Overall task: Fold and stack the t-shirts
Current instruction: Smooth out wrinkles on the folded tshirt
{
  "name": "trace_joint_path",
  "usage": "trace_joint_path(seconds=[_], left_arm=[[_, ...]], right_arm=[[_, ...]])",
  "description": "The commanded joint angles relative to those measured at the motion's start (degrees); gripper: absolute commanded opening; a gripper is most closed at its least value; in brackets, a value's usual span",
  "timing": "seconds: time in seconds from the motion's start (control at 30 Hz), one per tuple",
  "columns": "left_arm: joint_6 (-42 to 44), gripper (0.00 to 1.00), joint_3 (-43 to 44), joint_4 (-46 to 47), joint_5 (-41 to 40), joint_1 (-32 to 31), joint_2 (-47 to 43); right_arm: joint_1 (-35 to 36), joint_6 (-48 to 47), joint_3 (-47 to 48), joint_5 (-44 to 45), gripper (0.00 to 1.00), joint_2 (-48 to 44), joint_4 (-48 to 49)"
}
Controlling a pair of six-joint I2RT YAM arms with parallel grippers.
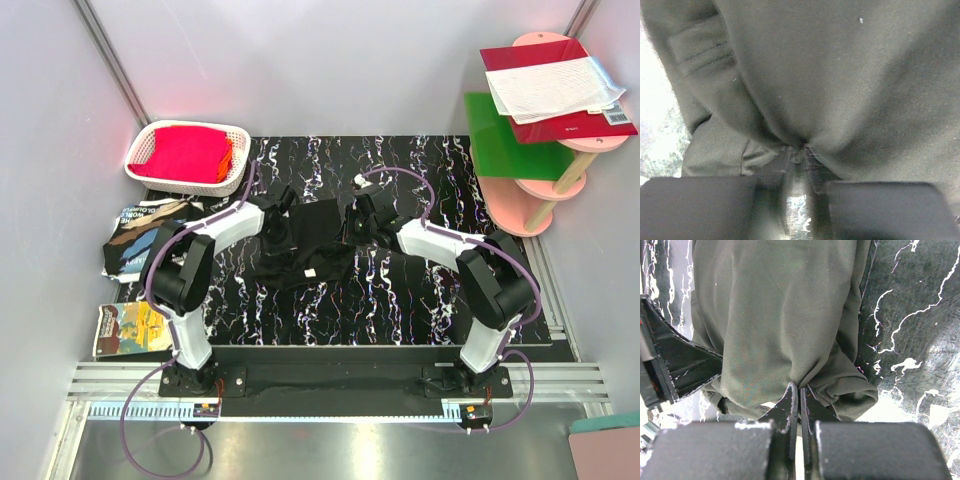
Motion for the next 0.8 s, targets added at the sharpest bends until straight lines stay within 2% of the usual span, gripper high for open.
trace_joint_path(seconds=[0.0, 0.47, 0.77], left_arm=[[-0.24, 0.0, -0.69, 2.13, 1.08, -0.48, 0.0], [1.07, 0.0, 4.85, -4.37, -7.45, 2.15, -11.86], [2.13, 0.0, 2.66, -6.56, -8.86, 4.0, -15.29]], right_arm=[[0.32, -0.24, -0.62, 0.06, 0.0, 0.09, 2.78], [0.32, -0.42, -0.53, 0.5, 0.0, -2.99, 2.69], [0.24, -0.77, -0.8, 0.68, 0.0, -4.57, 2.34]])
